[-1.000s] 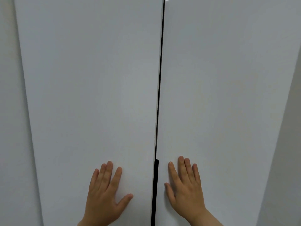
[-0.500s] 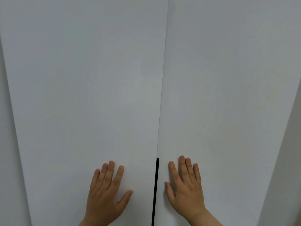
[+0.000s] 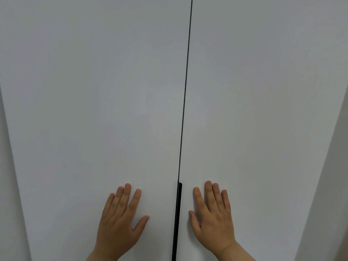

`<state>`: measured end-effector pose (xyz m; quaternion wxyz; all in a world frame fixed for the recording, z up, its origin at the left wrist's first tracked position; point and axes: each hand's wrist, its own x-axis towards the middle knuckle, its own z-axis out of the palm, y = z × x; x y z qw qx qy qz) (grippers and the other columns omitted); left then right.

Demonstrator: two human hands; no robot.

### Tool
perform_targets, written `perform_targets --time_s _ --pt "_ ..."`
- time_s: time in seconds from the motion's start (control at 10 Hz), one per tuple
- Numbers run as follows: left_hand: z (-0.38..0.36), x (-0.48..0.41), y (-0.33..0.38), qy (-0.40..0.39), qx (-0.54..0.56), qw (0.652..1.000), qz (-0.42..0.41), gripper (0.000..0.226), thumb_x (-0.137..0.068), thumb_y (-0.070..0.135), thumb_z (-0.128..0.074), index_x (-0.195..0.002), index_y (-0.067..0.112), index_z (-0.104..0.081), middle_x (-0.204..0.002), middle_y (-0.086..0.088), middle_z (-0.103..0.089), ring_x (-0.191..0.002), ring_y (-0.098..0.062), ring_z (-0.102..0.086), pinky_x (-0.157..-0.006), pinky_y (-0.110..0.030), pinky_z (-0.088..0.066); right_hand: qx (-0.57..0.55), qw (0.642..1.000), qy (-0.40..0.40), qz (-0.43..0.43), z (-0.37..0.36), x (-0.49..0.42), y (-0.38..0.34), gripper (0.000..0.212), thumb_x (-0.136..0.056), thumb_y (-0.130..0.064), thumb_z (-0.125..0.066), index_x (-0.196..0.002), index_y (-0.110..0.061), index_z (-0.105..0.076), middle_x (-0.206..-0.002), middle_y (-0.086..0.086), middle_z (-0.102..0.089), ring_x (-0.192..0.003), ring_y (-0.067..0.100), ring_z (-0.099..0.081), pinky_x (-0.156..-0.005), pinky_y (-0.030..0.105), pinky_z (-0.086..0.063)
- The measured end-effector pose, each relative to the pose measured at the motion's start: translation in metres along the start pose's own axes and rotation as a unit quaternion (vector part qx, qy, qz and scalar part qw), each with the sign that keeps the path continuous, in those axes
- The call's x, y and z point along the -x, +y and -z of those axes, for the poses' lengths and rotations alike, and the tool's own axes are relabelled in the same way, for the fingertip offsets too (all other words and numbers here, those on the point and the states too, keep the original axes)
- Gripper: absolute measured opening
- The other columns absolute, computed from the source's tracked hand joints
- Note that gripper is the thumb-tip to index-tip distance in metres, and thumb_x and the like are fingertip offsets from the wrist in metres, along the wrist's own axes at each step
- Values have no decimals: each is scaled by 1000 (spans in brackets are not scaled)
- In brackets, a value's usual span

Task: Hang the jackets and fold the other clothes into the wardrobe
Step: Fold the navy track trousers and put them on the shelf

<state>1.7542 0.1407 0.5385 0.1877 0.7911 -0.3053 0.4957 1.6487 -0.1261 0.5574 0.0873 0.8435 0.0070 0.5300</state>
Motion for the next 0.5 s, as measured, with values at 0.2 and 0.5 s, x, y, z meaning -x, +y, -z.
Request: perform_targets --time_s 0.2,0.5 --pt "8 -4 -2 -3 1 1000 -17 70 -94 61 -40 -150 19 -35 -161 -7 -24 -150 -23 -19 -122 -41 -16 -14 1000 -5 0 10 -5 -3 55 -98 -41 -38 -147 -16 -36 -161 14 -20 -152 30 -12 -122 50 -12" --pt "99 -77 -7 -175 91 980 37 58 -82 63 -53 -127 27 -63 -111 21 -58 -101 -4 -59 -88 -20 -43 -190 976 -76 -80 68 -28 -17 52 -76 -8 -72 -124 -26 -63 -147 -1 -47 -137 16 -36 -112 35 -35"
